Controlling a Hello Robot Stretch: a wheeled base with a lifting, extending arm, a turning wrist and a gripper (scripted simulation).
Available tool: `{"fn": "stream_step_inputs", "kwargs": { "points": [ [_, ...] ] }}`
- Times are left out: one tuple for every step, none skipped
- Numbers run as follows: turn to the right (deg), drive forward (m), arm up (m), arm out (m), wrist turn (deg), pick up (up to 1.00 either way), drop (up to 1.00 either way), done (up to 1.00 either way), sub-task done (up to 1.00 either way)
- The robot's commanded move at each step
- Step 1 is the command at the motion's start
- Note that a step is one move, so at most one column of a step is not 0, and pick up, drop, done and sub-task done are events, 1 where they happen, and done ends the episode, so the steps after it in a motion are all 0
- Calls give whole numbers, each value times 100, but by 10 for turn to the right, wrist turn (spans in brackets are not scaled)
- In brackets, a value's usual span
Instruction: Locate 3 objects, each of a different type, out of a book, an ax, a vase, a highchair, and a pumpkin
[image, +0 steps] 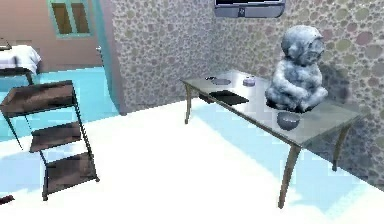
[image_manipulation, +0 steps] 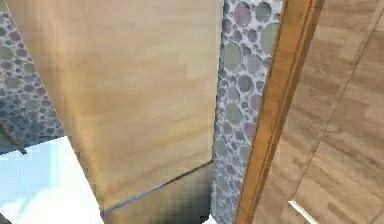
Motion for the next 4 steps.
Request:
{"fn": "stream_step_inputs", "kwargs": {
  "points": [
    [0, 35, 0, 0, 0, 0, 0, 0, 0],
    [-300, 0, 0, 0, 0, 0, 0, 0, 0],
    [0, 30, 0, 0, 0, 0, 0, 0, 0],
    [210, 0, 0, 0, 0, 0, 0, 0, 0]
  ]
}}
